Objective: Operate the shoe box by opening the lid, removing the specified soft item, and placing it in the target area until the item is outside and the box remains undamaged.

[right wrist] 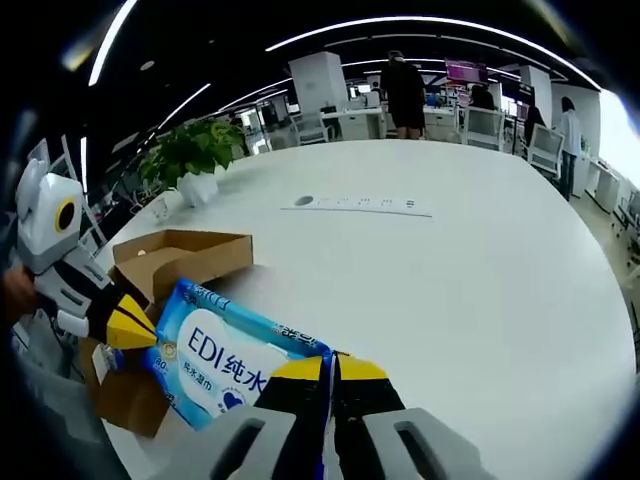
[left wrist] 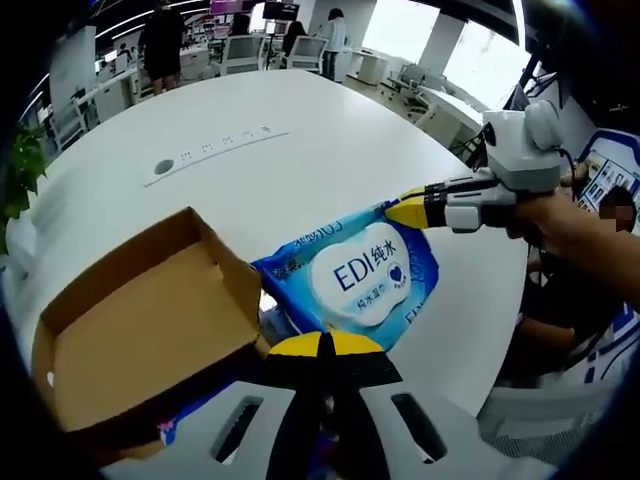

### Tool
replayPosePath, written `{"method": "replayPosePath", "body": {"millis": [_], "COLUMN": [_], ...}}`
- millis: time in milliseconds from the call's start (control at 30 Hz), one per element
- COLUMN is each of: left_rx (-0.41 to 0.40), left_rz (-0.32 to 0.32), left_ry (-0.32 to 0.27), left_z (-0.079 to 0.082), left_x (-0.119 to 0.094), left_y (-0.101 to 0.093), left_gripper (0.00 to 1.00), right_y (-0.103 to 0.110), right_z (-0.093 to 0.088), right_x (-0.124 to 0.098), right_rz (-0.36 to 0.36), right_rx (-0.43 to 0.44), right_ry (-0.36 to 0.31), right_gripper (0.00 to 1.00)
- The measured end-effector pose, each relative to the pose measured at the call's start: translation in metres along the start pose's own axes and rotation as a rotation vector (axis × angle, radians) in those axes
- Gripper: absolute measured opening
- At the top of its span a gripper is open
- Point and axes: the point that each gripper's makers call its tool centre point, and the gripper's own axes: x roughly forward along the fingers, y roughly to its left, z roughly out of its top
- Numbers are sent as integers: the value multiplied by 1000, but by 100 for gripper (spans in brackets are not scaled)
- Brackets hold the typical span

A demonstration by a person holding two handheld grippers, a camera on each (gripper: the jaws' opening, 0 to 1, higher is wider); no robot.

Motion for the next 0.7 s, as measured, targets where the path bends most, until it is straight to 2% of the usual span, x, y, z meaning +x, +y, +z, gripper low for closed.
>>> {"method": "replayPosePath", "body": {"millis": [300, 367, 700], "left_rx": [11, 12, 10], "left_rz": [0, -13, -2], "left_ry": [6, -12, -29], "left_z": [0, 3, 5], "left_x": [4, 4, -1], "left_y": [-2, -4, 1], "left_gripper": [0, 0, 0], "right_y": [-4, -4, -6], "right_z": [-11, -10, -13], "right_x": [9, 10, 19], "right_rz": [-17, -12, -27], "right_rx": [24, 25, 28], "right_ry": [14, 5, 13], "right_gripper": [0, 0, 0]}}
